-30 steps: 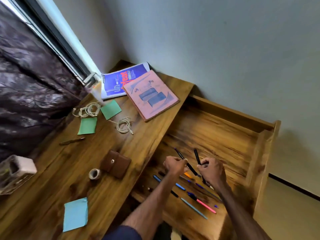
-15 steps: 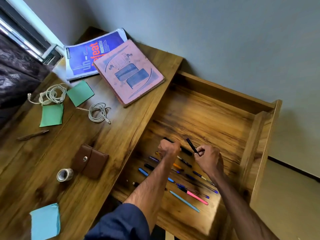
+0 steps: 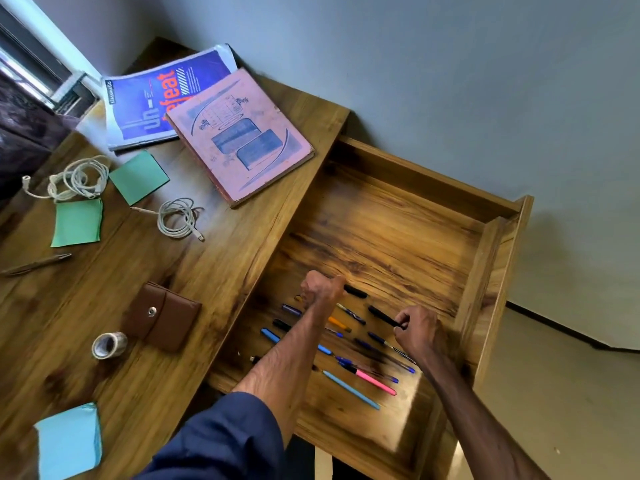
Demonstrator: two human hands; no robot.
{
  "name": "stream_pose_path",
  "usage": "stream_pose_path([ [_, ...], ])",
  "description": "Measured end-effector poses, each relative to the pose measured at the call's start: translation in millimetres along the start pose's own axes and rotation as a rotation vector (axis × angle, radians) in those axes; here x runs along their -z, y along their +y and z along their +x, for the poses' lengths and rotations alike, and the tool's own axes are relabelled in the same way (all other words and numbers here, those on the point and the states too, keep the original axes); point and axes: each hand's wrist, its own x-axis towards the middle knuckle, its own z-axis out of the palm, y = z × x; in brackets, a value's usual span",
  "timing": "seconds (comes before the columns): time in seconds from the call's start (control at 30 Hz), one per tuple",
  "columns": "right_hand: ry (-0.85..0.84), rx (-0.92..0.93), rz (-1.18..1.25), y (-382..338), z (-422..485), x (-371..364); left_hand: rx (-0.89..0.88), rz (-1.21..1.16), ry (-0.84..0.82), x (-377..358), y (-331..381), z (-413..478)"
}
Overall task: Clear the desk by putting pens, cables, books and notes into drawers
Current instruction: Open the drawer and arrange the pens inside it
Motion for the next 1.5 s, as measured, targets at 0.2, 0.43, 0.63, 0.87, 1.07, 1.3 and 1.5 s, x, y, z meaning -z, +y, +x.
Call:
stream_pose_path([
  [0.2,-0.007,0.003,-0.053,7.3,0.5,-3.3,-0.069,0.002,0.002,4.5,-3.2,-1.9],
  [0.43,0.000,-0.026,-0.053,15.9,-4.6,-6.6,-0.051,0.059,0.001,2.2,-5.1,-7.9],
  [0.63,0.050,-0.004,-0.018,6.8,-8.8,-0.7,-0.075,0.167,0.052,2.2,-1.7,-22.6],
  [0.87,0.245,0.226,0.151,-59.0,-34.0,26.4,-0.238,0.255,0.076,40.9,7.9,-75.5],
  [1.07,0.315,0.503,0.280,-148.1,-64.3,35.6,-0.446,0.255,0.208,114.9,1.8,-115.3],
  [1.3,0.207,0.690,0.217,-246.3,-103.2,18.5,-0.458,0.100,0.370,221.3,-13.2,-123.2],
  [1.5,0.097,0.788,0.189,-329.1,-133.7,-14.7,-0.382,0.139,0.432,322.1,-54.8,-107.4],
])
